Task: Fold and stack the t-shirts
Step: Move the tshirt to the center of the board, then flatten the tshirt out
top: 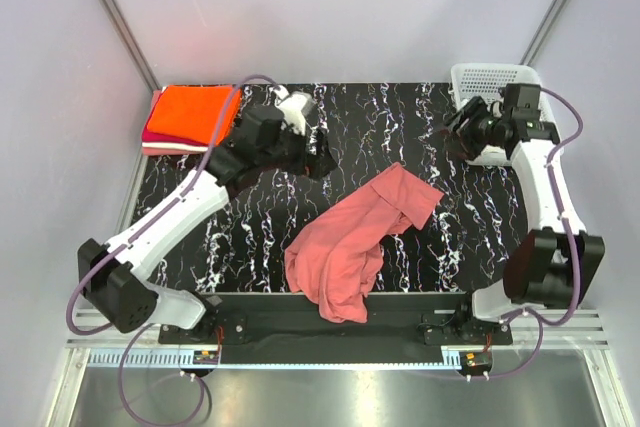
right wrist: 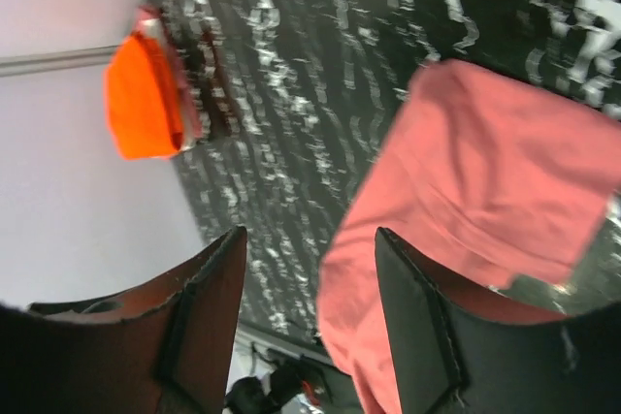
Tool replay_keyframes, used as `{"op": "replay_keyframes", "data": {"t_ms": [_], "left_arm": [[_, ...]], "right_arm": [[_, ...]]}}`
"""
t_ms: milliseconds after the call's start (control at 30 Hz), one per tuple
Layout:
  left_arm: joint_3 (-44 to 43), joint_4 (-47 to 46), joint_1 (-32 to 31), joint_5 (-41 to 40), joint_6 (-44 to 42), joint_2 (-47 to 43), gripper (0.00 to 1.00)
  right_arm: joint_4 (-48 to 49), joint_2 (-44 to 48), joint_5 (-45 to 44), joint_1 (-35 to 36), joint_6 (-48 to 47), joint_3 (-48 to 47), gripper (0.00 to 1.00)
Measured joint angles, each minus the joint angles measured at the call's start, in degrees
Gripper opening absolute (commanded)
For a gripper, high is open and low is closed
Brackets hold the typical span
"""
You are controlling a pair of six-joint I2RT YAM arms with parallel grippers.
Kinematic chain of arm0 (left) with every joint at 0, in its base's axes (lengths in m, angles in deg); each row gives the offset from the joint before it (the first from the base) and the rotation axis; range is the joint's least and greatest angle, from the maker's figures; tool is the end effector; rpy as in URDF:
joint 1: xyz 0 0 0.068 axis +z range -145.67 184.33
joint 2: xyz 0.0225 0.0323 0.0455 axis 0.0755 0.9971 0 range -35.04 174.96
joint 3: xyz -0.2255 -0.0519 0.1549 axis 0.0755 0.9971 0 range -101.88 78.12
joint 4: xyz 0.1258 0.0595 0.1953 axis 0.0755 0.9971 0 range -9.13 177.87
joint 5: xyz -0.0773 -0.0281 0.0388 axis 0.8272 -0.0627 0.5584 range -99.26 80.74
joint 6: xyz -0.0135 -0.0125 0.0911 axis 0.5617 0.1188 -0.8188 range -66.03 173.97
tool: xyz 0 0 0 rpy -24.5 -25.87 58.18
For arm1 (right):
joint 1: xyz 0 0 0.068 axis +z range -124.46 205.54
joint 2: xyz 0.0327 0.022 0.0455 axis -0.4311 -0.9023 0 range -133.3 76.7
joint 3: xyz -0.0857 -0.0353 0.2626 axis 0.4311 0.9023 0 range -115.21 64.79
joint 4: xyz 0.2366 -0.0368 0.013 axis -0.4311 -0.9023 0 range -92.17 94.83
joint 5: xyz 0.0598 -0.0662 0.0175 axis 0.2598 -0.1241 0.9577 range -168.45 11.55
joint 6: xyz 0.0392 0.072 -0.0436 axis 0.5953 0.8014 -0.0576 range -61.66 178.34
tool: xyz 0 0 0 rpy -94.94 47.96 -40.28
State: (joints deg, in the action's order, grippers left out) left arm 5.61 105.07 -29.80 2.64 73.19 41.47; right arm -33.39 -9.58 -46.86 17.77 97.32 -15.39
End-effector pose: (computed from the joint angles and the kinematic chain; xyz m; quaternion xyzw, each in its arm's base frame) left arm 0.2551 -0.1937 0.3466 0.1635 0.8394 -0.3087 0.4164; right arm 0.3360 -0.0016 0.3175 0.2547 0.8559 0.3421 0.2923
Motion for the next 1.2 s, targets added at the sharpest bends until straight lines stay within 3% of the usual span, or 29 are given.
{"op": "replay_keyframes", "data": {"t_ms": [133,267,333,433,567,700,800,833,867,1000,1200], "left_arm": [[0.6,3.9,-6.0,-3.7,-0.9,1.4,0.93],[10.4,6.1,-13.6,-7.2,-0.1,-3.1,0.83],[15.0,6.2,-16.7,-7.1,0.7,-4.7,0.81],[21.7,4.9,-20.9,-6.7,3.2,-6.2,0.79],[28.3,0.7,-23.9,-6.0,7.0,-6.3,0.77],[29.9,-3.4,-25.1,-5.6,9.7,-4.3,0.6],[29.9,-6.3,-25.4,-5.4,10.9,-1.3,0.24],[29.9,-6.8,-25.4,-5.2,11.3,-0.5,0.06],[29.8,-7.0,-25.4,-5.3,11.6,-0.1,0.0],[25.6,-1.6,-22.9,-6.5,9.5,-0.3,0.0],[8.0,3.4,-7.4,-6.6,3.9,-1.9,0.0]], "right_arm": [[-2.8,6.7,-9.1,2.2,-2.7,5.8,0.63],[-5.2,17.1,-19.7,14.3,-3.4,13.4,0.64],[-4.3,22.3,-20.5,20.5,-2.5,19.3,0.64],[-2.3,28.1,-20.5,21.7,0.6,29.6,0.6],[-2.3,27.3,-21.9,21.5,4.4,36.1,0.6],[-0.5,23.4,-23.5,21.5,8.9,36.2,0.57],[0.2,20.5,-24.7,21.5,11.0,36.2,0.57],[0.3,19.9,-24.9,21.5,11.2,36.2,0.57],[0.5,19.4,-25.2,21.5,11.2,36.2,0.57],[0.7,19.8,-25.1,21.5,10.6,36.0,0.58],[1.7,22.3,-25.1,21.5,4.6,35.1,0.57]]}}
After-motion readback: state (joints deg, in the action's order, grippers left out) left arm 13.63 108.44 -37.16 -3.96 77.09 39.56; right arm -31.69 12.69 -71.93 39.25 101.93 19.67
